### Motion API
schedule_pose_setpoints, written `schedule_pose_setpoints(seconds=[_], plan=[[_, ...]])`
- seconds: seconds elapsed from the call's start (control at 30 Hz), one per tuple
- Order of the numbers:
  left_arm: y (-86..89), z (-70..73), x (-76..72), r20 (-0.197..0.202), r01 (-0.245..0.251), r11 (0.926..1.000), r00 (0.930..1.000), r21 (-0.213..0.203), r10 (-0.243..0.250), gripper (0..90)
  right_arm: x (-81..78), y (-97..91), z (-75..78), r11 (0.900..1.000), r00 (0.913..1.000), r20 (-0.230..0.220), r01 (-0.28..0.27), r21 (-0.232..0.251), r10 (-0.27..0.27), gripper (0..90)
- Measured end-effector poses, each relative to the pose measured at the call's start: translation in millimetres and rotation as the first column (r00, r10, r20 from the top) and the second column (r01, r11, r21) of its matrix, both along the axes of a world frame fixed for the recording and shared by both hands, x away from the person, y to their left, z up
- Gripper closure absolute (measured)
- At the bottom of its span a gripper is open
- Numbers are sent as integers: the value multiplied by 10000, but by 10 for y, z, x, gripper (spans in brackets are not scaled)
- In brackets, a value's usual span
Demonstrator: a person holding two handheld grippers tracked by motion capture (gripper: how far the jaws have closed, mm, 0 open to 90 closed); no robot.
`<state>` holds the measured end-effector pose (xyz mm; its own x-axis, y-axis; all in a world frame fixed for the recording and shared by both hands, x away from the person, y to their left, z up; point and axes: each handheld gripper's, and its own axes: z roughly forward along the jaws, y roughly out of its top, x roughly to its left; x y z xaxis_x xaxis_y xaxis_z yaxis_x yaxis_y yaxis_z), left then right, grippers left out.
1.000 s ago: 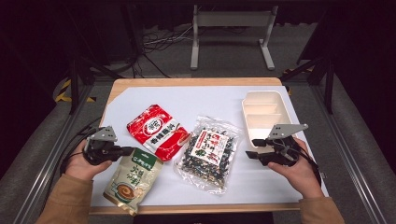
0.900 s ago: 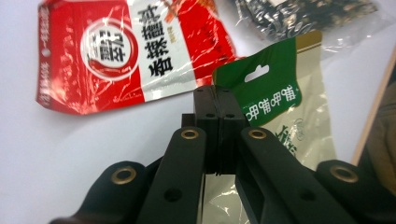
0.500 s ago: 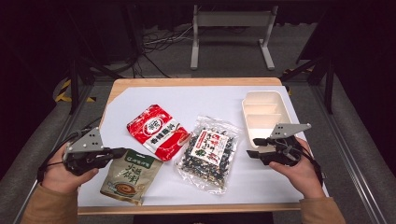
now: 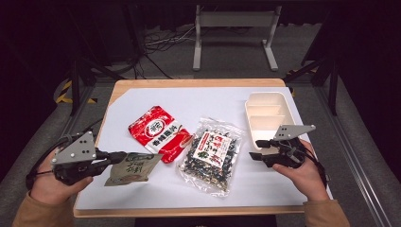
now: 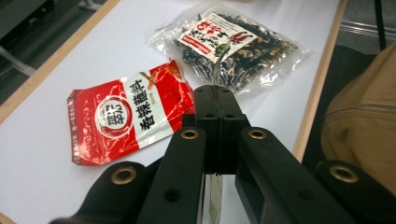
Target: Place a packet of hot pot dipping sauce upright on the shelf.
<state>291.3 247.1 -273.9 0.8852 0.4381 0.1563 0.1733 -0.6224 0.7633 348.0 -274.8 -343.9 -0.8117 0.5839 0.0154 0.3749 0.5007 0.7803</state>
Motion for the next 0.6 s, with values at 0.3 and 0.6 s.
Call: schedule_pose_setpoints(seconds=[0.3,0.6], plan=[[-120,115,66,190,249,9973,9995,-692,-237,900,-34,85,29,9998,9997,103,-209,0,209,484],[-296,193,158,370,408,9911,9987,-1264,-364,900,-98,243,101,9965,9969,410,-688,465,669,509]])
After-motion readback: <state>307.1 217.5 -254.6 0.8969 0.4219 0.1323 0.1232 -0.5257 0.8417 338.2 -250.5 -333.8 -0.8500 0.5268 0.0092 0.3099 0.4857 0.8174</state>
